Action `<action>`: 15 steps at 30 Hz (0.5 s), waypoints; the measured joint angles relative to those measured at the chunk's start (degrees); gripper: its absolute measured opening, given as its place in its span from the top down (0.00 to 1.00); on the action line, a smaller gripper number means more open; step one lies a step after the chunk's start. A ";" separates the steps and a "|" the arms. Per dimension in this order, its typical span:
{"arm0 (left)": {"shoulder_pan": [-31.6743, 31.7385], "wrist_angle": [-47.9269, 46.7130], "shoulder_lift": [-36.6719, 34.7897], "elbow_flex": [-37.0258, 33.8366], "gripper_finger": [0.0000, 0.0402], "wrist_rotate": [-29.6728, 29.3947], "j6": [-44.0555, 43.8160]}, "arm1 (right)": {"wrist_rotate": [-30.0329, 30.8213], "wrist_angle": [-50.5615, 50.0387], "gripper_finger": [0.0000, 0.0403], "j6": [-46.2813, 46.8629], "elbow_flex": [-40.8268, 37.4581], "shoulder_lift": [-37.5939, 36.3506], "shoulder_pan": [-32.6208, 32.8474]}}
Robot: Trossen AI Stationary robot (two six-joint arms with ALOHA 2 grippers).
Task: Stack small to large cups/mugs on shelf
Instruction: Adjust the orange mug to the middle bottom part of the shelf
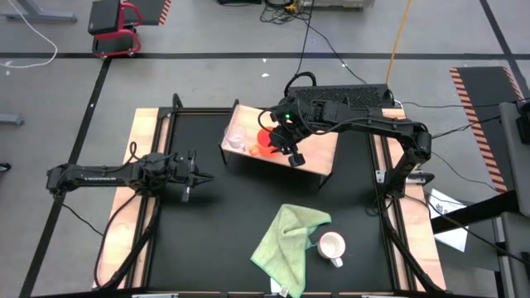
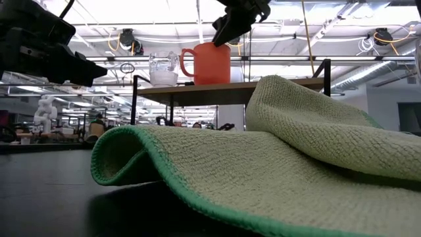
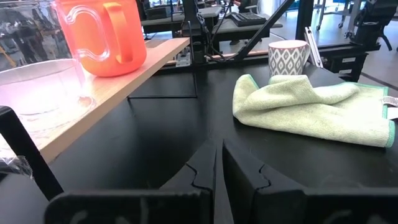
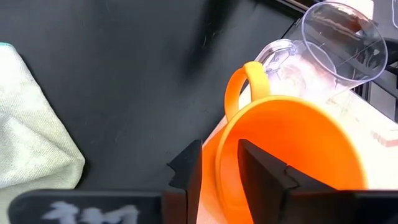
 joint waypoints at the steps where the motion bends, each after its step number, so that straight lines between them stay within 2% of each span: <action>1: -0.01 0.00 0.00 0.00 0.92 0.00 -0.10 | 0.00 0.01 0.78 -0.14 0.00 0.00 0.00; 8: -0.02 0.00 0.00 0.00 0.92 0.00 -0.12 | 0.01 0.67 0.82 -0.70 0.02 0.00 0.00; 15: -0.01 -0.09 0.00 0.00 0.92 0.00 -0.12 | 0.00 0.66 0.90 -1.23 0.02 0.00 -0.02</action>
